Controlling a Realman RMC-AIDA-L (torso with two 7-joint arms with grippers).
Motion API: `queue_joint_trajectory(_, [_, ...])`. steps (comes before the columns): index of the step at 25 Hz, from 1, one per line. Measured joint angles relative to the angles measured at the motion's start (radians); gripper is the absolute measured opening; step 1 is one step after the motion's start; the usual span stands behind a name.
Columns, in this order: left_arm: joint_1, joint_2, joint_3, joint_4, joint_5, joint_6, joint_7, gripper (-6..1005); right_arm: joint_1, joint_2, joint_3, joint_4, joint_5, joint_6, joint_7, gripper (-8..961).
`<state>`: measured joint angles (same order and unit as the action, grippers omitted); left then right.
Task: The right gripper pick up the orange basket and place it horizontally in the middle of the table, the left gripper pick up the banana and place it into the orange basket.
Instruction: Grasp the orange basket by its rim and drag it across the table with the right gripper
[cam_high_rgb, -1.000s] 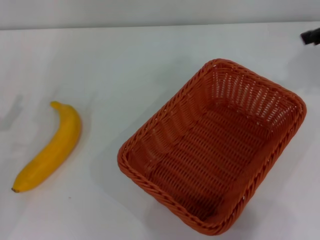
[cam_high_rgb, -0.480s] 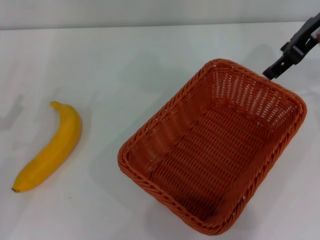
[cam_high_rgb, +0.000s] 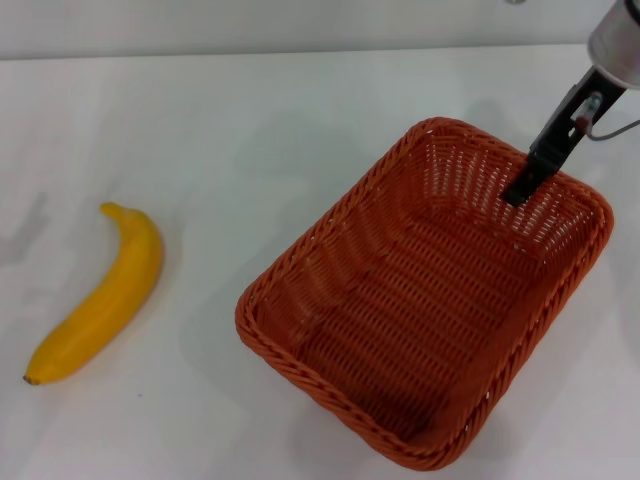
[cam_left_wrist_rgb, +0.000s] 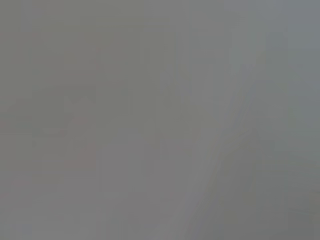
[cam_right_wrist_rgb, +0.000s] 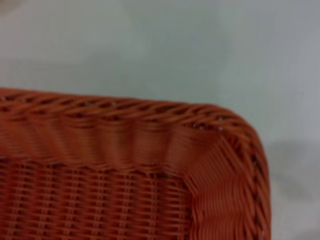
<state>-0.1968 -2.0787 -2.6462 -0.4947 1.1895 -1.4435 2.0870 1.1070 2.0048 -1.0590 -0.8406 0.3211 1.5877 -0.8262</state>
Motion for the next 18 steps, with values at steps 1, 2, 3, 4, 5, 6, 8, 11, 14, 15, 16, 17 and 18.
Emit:
queue_joint_trajectory(1, [-0.003, 0.000, 0.000, 0.005, 0.001, 0.000, 0.004, 861, 0.003, 0.000, -0.013, 0.014, -0.001, -0.010, 0.004, 759])
queue_joint_trajectory(2, [-0.005, 0.001, 0.000, 0.010, 0.002, 0.000, 0.009, 860, 0.008, 0.001, -0.024, 0.031, -0.005, -0.021, 0.008, 756])
queue_joint_trajectory(3, [-0.008, 0.001, 0.000, 0.014, 0.003, 0.000, 0.012, 860, 0.012, 0.002, -0.032, 0.044, -0.009, -0.031, 0.011, 752])
queue_joint_trajectory(4, [-0.009, 0.001, 0.000, 0.016, 0.005, 0.000, 0.016, 859, 0.017, 0.003, -0.039, 0.061, -0.015, -0.045, 0.015, 748])
queue_joint_trajectory(5, [-0.010, 0.001, 0.000, 0.018, 0.006, 0.000, 0.018, 859, 0.021, 0.004, -0.043, 0.075, -0.019, -0.056, 0.018, 745])
queue_joint_trajectory(6, [-0.011, 0.001, 0.000, 0.019, 0.007, 0.000, 0.019, 859, 0.024, 0.004, -0.046, 0.088, -0.021, -0.064, 0.019, 741])
queue_joint_trajectory(8, [-0.011, 0.001, 0.000, 0.019, 0.008, 0.000, 0.019, 858, 0.031, 0.005, -0.052, 0.119, -0.024, -0.086, 0.021, 733])
queue_joint_trajectory(11, [-0.011, 0.002, 0.000, 0.019, 0.009, 0.000, 0.019, 857, 0.037, 0.004, -0.060, 0.146, -0.025, -0.107, 0.022, 722])
queue_joint_trajectory(14, [-0.012, 0.002, 0.000, 0.019, 0.009, 0.000, 0.019, 855, 0.039, 0.005, -0.078, 0.160, -0.025, -0.111, 0.019, 711])
queue_joint_trajectory(15, [-0.012, 0.003, 0.000, 0.019, 0.009, 0.000, 0.019, 855, 0.040, 0.005, -0.086, 0.162, -0.025, -0.111, 0.016, 708])
queue_joint_trajectory(16, [-0.012, 0.003, 0.000, 0.019, 0.009, 0.000, 0.019, 854, 0.041, 0.006, -0.095, 0.164, -0.024, -0.109, 0.014, 704])
queue_joint_trajectory(17, [-0.012, 0.003, 0.000, 0.019, 0.009, 0.000, 0.019, 854, 0.041, 0.006, -0.101, 0.165, -0.022, -0.108, 0.013, 700])
queue_joint_trajectory(18, [-0.012, 0.003, 0.000, 0.019, 0.009, 0.000, 0.019, 854, 0.042, 0.007, -0.108, 0.166, -0.021, -0.106, 0.013, 696])
